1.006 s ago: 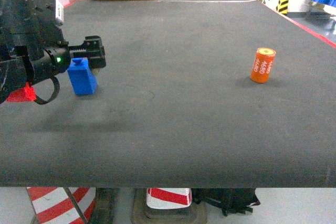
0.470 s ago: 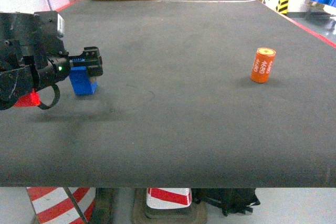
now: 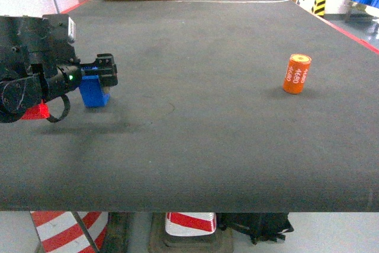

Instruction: Sort blue parts and orange caps into right shelf containers

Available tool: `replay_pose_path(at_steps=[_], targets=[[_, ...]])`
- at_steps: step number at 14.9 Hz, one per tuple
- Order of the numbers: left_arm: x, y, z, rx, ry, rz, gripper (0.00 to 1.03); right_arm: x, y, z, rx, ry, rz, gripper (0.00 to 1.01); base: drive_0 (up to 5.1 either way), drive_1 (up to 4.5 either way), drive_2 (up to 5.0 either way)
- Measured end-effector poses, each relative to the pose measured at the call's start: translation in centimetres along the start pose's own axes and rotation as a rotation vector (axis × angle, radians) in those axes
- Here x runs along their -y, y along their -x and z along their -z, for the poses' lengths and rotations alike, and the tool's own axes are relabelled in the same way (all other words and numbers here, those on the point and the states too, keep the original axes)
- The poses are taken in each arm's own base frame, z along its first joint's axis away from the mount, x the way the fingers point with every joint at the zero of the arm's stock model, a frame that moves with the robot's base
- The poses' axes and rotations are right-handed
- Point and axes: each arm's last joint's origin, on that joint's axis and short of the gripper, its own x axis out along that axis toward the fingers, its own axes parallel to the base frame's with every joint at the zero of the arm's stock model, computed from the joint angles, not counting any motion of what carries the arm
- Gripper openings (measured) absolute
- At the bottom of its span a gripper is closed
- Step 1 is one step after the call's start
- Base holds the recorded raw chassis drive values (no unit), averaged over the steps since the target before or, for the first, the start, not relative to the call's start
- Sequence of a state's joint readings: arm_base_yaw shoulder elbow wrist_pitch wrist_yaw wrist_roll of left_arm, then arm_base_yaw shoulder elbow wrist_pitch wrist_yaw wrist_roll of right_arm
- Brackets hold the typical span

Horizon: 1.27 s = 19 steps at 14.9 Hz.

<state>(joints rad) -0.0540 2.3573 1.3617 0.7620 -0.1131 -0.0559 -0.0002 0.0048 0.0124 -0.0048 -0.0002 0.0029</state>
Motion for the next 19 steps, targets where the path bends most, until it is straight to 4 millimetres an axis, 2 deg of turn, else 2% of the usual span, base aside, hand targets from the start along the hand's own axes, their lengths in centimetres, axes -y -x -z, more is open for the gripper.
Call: replay_pose_path(at_steps=[6, 9, 12, 19], targets=[[-0.2, -0.5, 0.3, -0.011, -0.004, -0.004, 0.98, 0.0, 0.0, 0.0, 0.0, 0.0, 0.0, 0.98, 0.0, 0.0, 0.0], [-1.4, -3.5, 1.1, -0.054, -0.001, -0.038, 0.98, 0.0, 0.0, 0.0, 0.0, 0.0, 0.0, 0.98, 0.0, 0.0, 0.0], [-1.5, -3.9, 1.4, -0.064, -0.002, -0.044, 0.98, 0.0, 0.0, 0.0, 0.0, 0.0, 0.0, 0.98, 0.0, 0.0, 0.0], [-1.2, -4.5, 0.6, -0.065, 0.07, -0.047, 0.98, 0.0, 0.0, 0.0, 0.0, 0.0, 0.0, 0.98, 0.0, 0.0, 0.0]])
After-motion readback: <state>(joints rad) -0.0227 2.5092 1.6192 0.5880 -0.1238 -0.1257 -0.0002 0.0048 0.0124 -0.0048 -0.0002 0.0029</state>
